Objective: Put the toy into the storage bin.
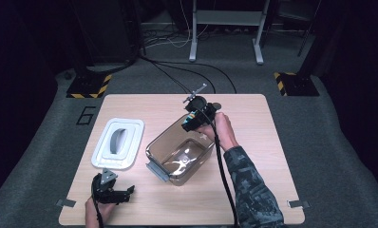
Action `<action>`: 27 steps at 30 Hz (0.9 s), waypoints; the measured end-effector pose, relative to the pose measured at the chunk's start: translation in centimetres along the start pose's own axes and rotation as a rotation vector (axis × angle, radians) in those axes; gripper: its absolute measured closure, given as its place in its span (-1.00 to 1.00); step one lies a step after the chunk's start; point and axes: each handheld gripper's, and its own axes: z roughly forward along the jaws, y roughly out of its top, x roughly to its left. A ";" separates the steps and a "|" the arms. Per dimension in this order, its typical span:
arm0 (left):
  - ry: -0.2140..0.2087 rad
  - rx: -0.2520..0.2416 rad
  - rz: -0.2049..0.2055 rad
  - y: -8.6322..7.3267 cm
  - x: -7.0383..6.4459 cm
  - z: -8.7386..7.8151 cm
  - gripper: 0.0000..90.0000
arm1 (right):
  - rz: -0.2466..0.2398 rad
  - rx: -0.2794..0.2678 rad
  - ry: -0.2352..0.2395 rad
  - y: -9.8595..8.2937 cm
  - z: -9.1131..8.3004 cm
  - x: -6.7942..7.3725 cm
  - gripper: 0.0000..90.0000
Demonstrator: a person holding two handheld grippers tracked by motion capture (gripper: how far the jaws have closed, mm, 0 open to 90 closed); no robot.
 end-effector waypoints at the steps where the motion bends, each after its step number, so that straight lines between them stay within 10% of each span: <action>1: 0.000 0.000 0.001 0.0 0.0 0.0 -0.95 | -0.011 0.009 0.003 0.0 0.1 0.0 -0.46; 27: 0.001 -0.001 0.001 0.0 0.0 0.0 -0.95 | 0.063 0.125 0.013 0.1 5.6 1.3 -0.47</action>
